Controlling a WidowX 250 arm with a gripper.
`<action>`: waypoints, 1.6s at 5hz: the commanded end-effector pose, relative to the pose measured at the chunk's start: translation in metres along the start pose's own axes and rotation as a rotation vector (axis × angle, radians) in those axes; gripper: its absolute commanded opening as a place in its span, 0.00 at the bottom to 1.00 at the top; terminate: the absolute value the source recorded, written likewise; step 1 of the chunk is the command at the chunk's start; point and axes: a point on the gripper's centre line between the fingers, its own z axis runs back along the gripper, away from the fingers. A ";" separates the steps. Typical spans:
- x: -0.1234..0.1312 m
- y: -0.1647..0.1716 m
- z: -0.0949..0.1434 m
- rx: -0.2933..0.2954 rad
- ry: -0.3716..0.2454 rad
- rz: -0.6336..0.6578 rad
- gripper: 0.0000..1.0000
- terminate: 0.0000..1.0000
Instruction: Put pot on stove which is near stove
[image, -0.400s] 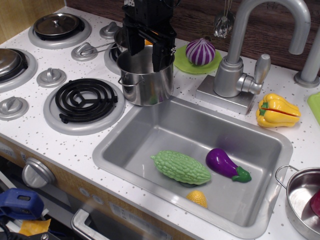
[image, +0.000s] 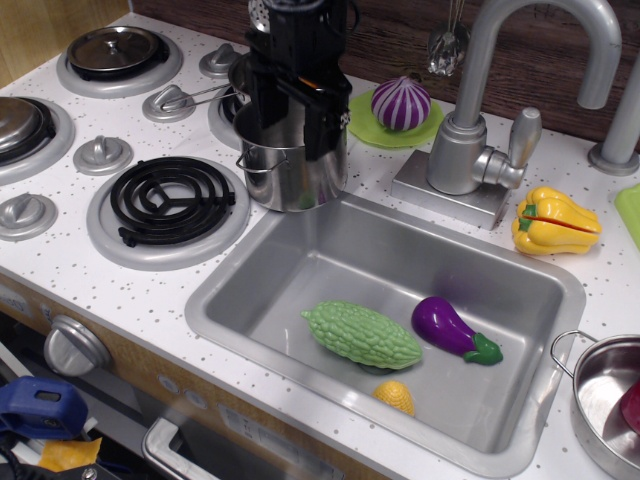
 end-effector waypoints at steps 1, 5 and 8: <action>0.008 0.000 0.004 0.024 -0.070 -0.010 1.00 0.00; 0.012 0.002 -0.021 0.012 -0.110 0.004 0.00 0.00; 0.011 0.001 -0.012 0.023 -0.089 0.020 0.00 0.00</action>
